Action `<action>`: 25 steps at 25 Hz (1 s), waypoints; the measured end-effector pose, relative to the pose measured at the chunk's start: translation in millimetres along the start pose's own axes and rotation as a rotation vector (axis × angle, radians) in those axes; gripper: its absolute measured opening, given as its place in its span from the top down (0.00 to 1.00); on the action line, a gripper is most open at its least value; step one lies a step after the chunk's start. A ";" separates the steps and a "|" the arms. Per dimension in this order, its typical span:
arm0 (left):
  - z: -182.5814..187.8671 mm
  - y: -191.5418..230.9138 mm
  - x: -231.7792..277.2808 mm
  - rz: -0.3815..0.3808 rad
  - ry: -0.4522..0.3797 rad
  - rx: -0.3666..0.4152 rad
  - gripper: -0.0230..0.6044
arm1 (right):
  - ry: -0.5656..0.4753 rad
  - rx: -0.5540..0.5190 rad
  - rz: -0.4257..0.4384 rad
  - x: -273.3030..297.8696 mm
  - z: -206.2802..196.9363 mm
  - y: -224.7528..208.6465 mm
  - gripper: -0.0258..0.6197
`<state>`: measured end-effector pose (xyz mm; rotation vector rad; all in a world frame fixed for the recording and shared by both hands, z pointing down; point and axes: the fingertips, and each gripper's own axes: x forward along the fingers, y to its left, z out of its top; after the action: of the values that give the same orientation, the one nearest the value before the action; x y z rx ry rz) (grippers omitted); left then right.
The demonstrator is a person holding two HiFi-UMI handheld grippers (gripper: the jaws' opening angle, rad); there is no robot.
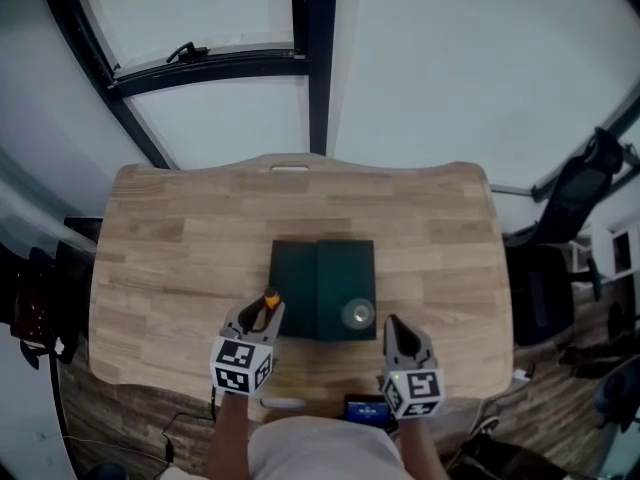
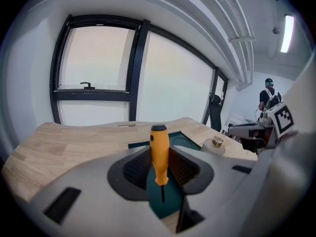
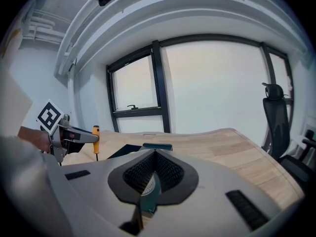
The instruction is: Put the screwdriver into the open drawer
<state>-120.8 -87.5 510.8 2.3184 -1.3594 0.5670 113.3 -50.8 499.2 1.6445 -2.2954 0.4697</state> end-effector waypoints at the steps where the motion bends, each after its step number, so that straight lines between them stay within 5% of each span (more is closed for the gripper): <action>1: -2.5 0.7 1.7 0.000 0.008 0.002 0.78 | 0.001 0.001 -0.002 2.1 -0.7 -1.2 0.96; 25: -53.1 11.7 22.7 0.008 0.172 0.009 0.78 | 0.084 0.039 0.029 34.0 -28.4 -8.1 0.97</action>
<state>-128.7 -81.5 568.9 2.2151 -1.2885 0.7581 111.3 -70.6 539.6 1.5798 -2.2653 0.5820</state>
